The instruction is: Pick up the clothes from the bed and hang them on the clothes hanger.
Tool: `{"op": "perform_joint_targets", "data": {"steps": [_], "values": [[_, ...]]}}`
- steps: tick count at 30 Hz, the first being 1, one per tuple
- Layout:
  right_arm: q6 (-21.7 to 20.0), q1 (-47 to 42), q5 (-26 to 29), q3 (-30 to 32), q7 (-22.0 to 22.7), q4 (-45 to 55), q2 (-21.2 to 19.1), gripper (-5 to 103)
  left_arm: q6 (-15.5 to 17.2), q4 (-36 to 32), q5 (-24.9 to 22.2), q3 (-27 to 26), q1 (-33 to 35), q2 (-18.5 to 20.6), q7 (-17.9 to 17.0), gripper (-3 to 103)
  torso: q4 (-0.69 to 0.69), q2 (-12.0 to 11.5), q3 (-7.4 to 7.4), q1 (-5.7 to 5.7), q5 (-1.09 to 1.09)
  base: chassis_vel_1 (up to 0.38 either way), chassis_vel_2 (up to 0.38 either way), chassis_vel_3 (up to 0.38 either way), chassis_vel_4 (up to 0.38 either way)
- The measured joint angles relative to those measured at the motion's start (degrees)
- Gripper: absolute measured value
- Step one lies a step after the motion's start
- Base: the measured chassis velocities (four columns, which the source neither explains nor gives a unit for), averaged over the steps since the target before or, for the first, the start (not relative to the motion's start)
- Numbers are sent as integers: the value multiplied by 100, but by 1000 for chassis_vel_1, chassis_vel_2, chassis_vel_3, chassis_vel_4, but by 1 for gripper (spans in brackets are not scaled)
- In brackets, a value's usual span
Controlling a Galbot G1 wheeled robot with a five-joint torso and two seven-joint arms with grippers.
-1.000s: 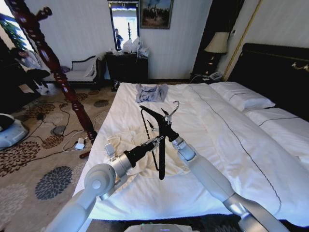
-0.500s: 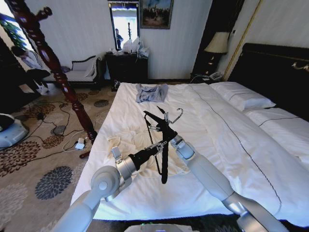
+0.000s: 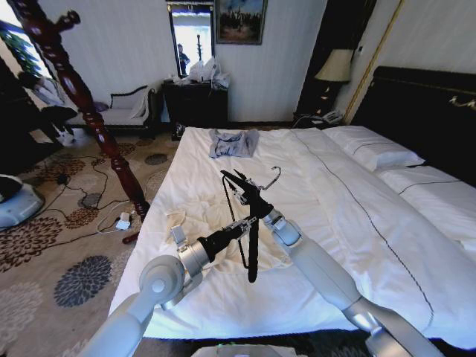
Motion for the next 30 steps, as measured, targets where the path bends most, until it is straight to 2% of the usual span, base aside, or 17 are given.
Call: {"op": "perform_joint_targets", "data": {"steps": [9,10,13,14,15,18,22,23,24,26,27,28,29,30], "values": [[-58,-48,20,-6,15,107,-34,24,-5,24,84,12,-6,-16,-20,24,0,0,0,0,0,0,0,0,0],[-65,-49,20,-6,16,107,-37,24,-9,23,114,14,-4,-20,-32,21,0,0,0,0,0,0,0,0,0],[-100,-52,2,7,92,48,-62,24,-38,-4,340,15,32,-38,-116,35,1,0,0,0,0,0,0,0,0],[-100,-52,2,7,92,48,-62,24,-38,-4,340,15,32,-38,-116,35,1,0,0,0,0,0,0,0,0],[-119,-53,-10,20,139,10,-71,24,-38,-36,423,15,47,-40,-138,41,0,0,0,0,0,0,0,0,0],[-166,-46,-31,60,240,-61,-76,24,-36,-105,570,7,84,-39,-173,46,0,0,0,0,1,0,0,0,0],[-373,22,-124,187,581,-217,-95,24,-33,-328,868,-86,260,29,-241,68,0,0,0,0,0,0,0,0,0],[-373,22,-124,187,581,-217,-95,24,-33,-328,868,-86,260,29,-241,68,0,0,0,0,0,0,0,0,0],[-427,32,-158,212,643,-239,-105,24,-33,-374,954,-111,303,49,-250,68,0,0,0,0,0,0,0,0,0],[-642,51,-252,296,860,-278,-185,24,-33,-540,1319,-243,448,119,-356,80,0,0,0,0,1,0,0,0,0],[-642,51,-252,296,860,-278,-185,24,-33,-540,1319,-243,448,119,-356,80,0,0,0,0,1,0,0,0,0],[-729,56,-284,308,933,-278,-229,24,-30,-573,1458,-299,486,143,-420,85,0,0,0,0,1,0,0,0,0],[-844,61,-326,314,1020,-273,-287,24,-23,-598,1607,-362,530,170,-490,90,0,0,0,0,1,0,0,0,0],[-1079,66,-407,313,1164,-246,-391,24,4,-619,1863,-450,591,217,-602,90,0,0,0,0,0,0,0,0,0]]}}
